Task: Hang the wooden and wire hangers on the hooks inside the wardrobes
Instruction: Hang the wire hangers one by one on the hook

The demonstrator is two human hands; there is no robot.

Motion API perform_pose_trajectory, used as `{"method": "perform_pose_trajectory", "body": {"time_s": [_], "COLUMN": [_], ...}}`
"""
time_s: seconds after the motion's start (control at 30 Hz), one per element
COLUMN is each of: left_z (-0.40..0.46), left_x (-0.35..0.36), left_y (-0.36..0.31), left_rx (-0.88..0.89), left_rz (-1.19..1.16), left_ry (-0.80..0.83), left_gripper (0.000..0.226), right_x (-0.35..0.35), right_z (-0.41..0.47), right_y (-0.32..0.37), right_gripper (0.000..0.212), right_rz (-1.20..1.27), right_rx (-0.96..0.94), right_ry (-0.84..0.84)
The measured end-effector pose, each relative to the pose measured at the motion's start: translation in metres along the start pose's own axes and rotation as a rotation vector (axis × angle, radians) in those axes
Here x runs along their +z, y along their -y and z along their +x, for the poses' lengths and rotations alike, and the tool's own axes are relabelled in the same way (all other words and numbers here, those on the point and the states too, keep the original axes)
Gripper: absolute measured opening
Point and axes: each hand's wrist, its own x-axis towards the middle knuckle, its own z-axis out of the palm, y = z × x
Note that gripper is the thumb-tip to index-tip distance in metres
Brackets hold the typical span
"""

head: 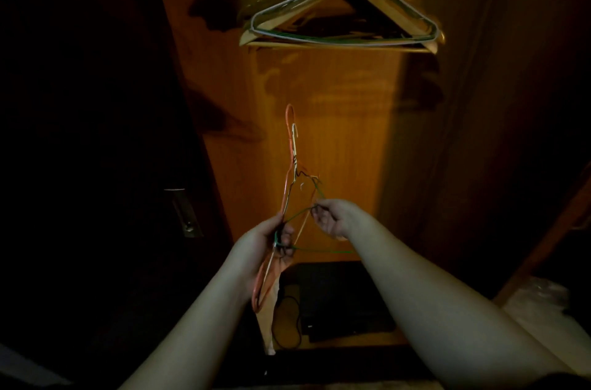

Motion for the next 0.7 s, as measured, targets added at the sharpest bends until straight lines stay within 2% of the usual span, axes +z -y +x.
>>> {"method": "perform_pose_trajectory", "body": {"time_s": [0.13, 0.27, 0.43, 0.63, 0.7], "left_z": [0.005, 0.003, 0.012, 0.021, 0.024], "left_x": [-0.001, -0.004, -0.012, -0.011, -0.008], "left_y": [0.003, 0.007, 0.005, 0.002, -0.001], "left_rx": [0.037, 0.117, 0.116, 0.125, 0.116], "left_rz": [0.145, 0.311, 0.321, 0.316, 0.307], "left_ry": [-0.086, -0.196, -0.239, -0.227, -0.209], "left_gripper": [0.034, 0.023, 0.021, 0.021, 0.020], "right_x": [-0.009, -0.021, -0.035, -0.050, -0.056], "right_z": [0.007, 0.012, 0.015, 0.004, 0.002], "right_y": [-0.007, -0.011, -0.012, 0.010, 0.021], "right_gripper": [0.030, 0.029, 0.027, 0.025, 0.026], "right_rz": [0.015, 0.017, -0.016, -0.151, -0.270], "right_rx": [-0.013, 0.000, 0.004, 0.010, -0.001], "right_ry": [-0.032, -0.064, -0.078, -0.060, -0.074]}}
